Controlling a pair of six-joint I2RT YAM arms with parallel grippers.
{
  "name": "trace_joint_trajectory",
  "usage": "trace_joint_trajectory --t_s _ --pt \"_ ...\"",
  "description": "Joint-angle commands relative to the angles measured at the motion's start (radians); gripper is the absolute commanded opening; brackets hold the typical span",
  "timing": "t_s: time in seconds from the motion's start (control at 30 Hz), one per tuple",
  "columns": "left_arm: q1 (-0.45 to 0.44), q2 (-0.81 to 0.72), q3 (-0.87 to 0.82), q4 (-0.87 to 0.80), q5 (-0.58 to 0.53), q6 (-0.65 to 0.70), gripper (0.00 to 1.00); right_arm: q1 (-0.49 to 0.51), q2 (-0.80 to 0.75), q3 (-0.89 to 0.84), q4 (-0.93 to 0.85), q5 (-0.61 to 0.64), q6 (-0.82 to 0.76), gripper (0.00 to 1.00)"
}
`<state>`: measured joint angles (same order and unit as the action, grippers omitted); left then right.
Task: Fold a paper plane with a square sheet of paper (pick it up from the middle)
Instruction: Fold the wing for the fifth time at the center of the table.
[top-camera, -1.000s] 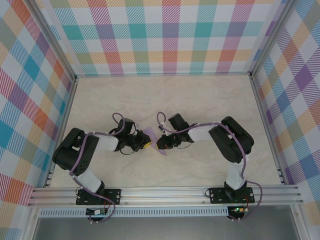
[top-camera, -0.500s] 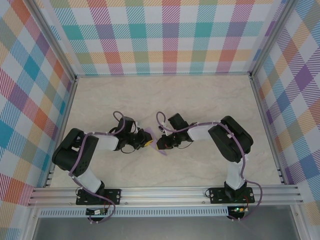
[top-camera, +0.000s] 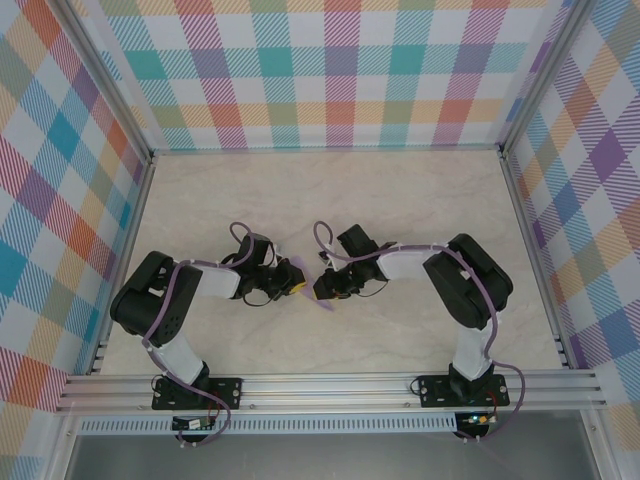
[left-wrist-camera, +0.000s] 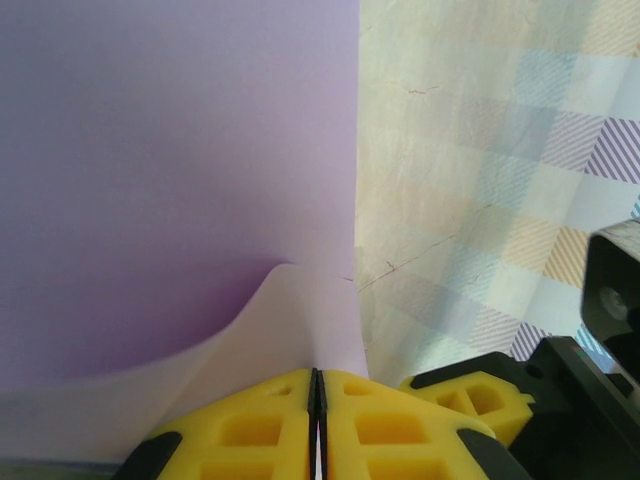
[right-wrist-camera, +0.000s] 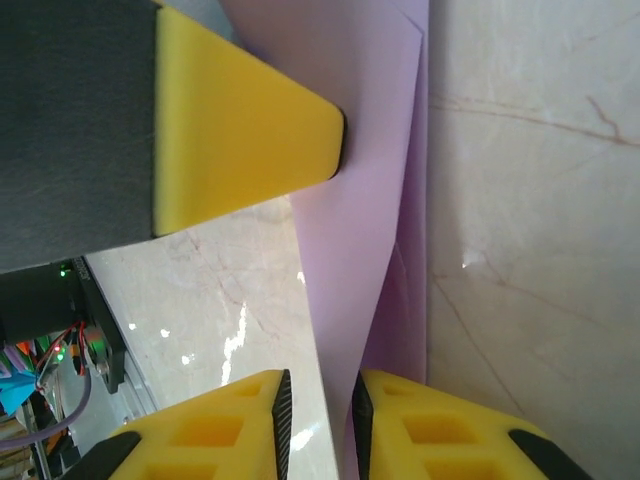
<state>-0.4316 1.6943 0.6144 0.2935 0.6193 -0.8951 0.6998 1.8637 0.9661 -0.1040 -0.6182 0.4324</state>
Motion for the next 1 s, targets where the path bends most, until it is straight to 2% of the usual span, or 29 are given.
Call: trace_joint_trajectory --t_s 0.0,0.2,0.43,0.8,0.97 --pt "-0.01 0.013 0.019 -0.019 0.003 0.025 0.11 -0.007 -0.038 -0.001 -0.064 -0.002 -0.011 0.26" --pt "-0.01 0.011 0.015 -0.016 0.005 0.027 0.11 -0.01 -0.055 -0.018 -0.071 -0.009 -0.009 0.23" --pt "-0.01 0.005 0.008 -0.014 0.006 0.025 0.11 -0.01 -0.007 -0.019 -0.074 -0.026 -0.024 0.1" --pt "-0.01 0.007 0.002 -0.014 0.002 0.025 0.1 -0.009 0.06 -0.012 -0.071 -0.035 -0.035 0.1" --pt "-0.01 0.012 0.002 -0.02 -0.001 0.027 0.11 -0.008 0.013 -0.015 -0.089 -0.031 -0.034 0.13"
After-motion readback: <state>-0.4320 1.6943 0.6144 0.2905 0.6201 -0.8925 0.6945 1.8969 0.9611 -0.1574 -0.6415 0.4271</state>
